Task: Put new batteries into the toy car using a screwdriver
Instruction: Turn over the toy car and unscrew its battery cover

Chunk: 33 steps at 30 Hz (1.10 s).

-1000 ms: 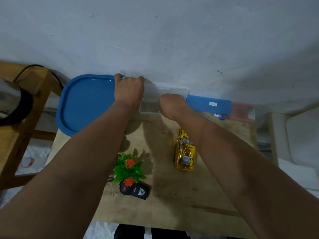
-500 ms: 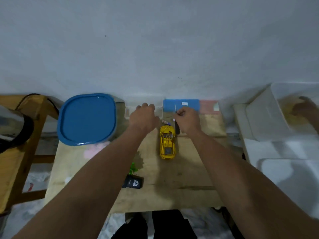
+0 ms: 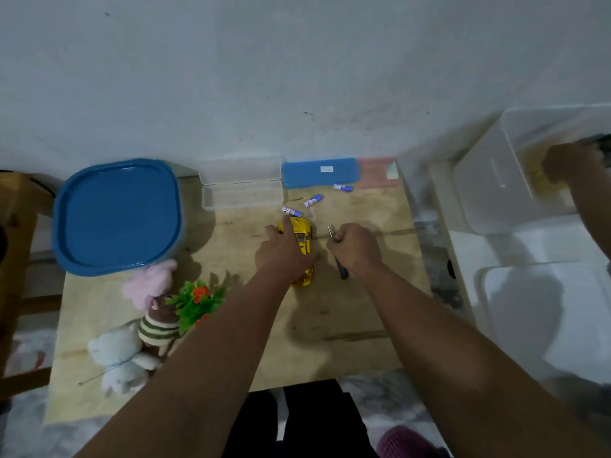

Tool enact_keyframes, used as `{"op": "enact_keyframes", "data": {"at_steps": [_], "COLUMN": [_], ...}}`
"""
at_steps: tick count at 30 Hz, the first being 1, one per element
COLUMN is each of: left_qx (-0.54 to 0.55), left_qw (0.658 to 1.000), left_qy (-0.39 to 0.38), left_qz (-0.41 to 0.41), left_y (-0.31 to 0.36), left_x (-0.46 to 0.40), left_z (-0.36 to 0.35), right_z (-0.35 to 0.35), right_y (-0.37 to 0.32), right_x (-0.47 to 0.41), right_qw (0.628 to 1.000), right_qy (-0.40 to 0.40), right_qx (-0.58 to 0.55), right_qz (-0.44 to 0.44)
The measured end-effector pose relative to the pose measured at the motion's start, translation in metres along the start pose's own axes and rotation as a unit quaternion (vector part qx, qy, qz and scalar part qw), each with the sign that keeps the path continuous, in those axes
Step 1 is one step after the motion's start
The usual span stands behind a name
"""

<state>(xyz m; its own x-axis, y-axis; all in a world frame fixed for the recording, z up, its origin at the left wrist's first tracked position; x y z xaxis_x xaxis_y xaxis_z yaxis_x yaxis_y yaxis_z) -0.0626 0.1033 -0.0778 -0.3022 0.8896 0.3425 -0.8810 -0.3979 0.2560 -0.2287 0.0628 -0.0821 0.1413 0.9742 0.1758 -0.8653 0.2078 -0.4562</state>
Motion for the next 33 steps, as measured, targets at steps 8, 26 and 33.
{"op": "enact_keyframes", "data": {"at_steps": [8,26,33], "left_qx": [0.065,0.554,0.669], "left_qw": [0.998,0.806,0.703], "left_qy": [0.001,-0.129,-0.176], "left_qz": [0.012,0.165,0.167], "left_y": [-0.004,-0.054,-0.066], "left_x": [0.003,0.103,0.142], "left_z": [0.004,0.083,0.089], "right_z": [-0.013,0.057,0.090], "right_y": [-0.006,-0.012,-0.044], "right_x": [0.000,0.107,0.159], "right_qw": [0.997,0.999,0.985], "right_qy": [0.017,0.003,0.096], "right_qx": [0.042,-0.023,-0.138], "right_qz": [0.055,-0.026,0.031]}}
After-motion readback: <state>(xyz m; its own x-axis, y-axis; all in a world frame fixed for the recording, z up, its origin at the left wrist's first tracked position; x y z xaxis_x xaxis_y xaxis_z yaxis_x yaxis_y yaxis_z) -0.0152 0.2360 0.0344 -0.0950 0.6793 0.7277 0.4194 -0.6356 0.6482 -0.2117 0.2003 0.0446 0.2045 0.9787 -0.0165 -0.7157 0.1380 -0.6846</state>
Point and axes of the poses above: each hand's wrist, its own x-axis away from the middle knuckle, its own z-axis out of the back of the hand, y = z × x, the point moved 3 cm from there along -x, towards the middle knuckle, and after that the axes turned 15 degrees about y, right-handed, at the moved point
